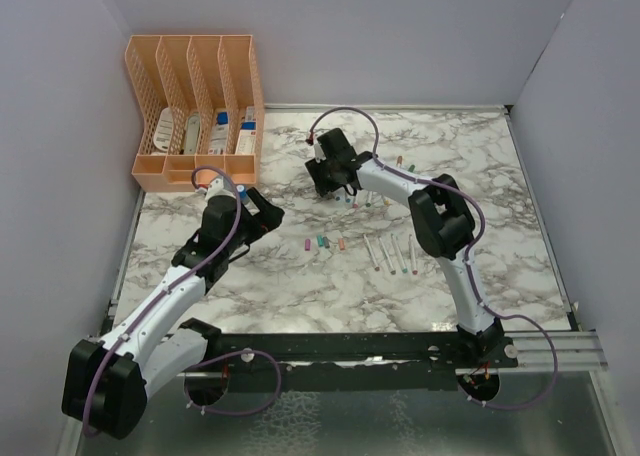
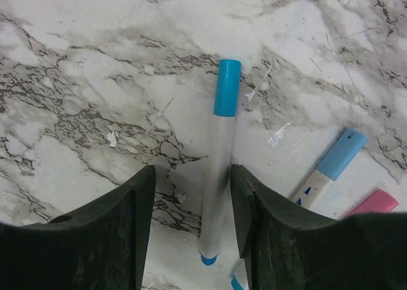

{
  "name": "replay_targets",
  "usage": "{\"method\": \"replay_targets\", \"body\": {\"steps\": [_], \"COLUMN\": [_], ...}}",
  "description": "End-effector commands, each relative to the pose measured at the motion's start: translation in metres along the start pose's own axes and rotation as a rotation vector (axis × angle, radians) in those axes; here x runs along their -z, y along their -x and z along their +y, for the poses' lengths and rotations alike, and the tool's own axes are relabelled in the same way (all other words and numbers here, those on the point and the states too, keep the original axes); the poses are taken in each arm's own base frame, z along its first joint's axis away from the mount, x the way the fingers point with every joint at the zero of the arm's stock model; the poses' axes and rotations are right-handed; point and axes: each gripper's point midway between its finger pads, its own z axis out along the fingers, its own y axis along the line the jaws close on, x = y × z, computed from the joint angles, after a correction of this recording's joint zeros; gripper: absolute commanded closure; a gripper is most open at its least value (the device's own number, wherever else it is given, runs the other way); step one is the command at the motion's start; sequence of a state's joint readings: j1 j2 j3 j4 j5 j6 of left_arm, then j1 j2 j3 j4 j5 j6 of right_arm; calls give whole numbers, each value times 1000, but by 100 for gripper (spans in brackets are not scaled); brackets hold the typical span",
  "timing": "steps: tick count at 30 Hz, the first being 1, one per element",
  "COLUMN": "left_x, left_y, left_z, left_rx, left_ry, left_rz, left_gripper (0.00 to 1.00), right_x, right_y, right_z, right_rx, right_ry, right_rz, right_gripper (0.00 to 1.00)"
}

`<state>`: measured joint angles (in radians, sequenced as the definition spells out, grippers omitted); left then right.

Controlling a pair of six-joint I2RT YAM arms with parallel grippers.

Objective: Open the pen caps

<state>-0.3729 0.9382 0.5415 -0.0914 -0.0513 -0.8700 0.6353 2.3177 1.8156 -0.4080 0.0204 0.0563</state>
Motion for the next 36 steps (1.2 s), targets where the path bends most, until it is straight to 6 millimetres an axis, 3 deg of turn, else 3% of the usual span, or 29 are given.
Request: {"method": "replay_targets", "body": {"steps": [1, 7, 11, 12, 16, 19, 22, 27, 32, 36], "left_x": [3, 6, 8, 8, 6, 3, -2, -18, -36, -46], "left_y": [2, 2, 4, 4, 7, 13, 16, 15, 18, 25], "left_z": [-4, -5, -7, -9, -20, -32, -45, -65, -89, -104], "left_rx": [15, 25, 36, 37, 38, 52, 75, 112, 131, 127], "left_ry": [-23, -29, -37, -41, -73, -111, -162, -242, -311, -335], "left_rz": [-7, -8, -13, -10, -2, -5, -6, 25, 63, 63], "left_gripper": [3, 3, 3, 3, 3, 3, 3, 3, 5, 5], "right_x": [-4, -4, -4, -3, 22, 66, 107, 149, 173, 189], "right_y": [-42, -51, -38, -34, 4, 35, 45, 32, 9, 3], "right_z": [12, 12, 9, 8, 7, 13, 21, 37, 50, 59], "right_rx": [-1, -11, -13, -14, -32, -61, -78, -89, -82, -68], "right_ry": [14, 10, -11, -18, -19, 23, 76, 176, 239, 279], "right_rz": [103, 123, 96, 88, -38, -209, -311, -323, -313, -326], "right_gripper": [52, 67, 96, 98, 99, 99, 99, 99, 99, 99]}}
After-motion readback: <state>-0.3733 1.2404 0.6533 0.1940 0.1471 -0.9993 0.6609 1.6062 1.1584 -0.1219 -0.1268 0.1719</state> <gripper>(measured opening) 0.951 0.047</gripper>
